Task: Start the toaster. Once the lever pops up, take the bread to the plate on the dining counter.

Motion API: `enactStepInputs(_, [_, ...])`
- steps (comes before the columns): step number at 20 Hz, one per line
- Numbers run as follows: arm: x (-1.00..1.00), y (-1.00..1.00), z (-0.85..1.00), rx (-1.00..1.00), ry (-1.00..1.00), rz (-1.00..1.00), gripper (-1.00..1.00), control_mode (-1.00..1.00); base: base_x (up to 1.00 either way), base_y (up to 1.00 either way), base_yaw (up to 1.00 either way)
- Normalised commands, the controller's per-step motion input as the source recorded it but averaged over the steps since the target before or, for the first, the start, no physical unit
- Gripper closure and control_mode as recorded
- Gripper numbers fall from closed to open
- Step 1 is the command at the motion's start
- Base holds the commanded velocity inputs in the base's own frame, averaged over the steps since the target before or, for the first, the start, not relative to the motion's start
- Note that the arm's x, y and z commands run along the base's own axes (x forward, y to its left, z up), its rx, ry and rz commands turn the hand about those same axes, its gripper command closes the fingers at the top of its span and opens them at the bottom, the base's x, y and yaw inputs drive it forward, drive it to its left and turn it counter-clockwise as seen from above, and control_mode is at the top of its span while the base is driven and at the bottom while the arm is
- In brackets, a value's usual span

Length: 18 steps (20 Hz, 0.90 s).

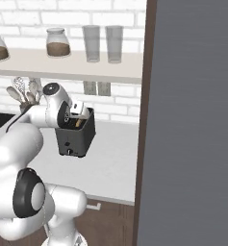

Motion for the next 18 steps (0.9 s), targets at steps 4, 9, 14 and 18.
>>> enactStepInputs(4, [0.04,0.03,-0.04,0.00,0.00,0.01,-1.00,-1.00,0.00,0.00,0.00])
enactStepInputs(9, [0.07,0.03,-0.06,0.00,0.00,0.01,-1.00,-1.00,0.00,0.00,0.00])
enactStepInputs(14, [0.07,0.04,-0.09,-0.01,0.00,0.00,-1.00,-1.00,0.00,0.00,0.00])
enactStepInputs(18, [0.10,0.08,-0.09,-0.01,0.00,0.00,-1.00,-1.00,0.00,0.00,0.00])
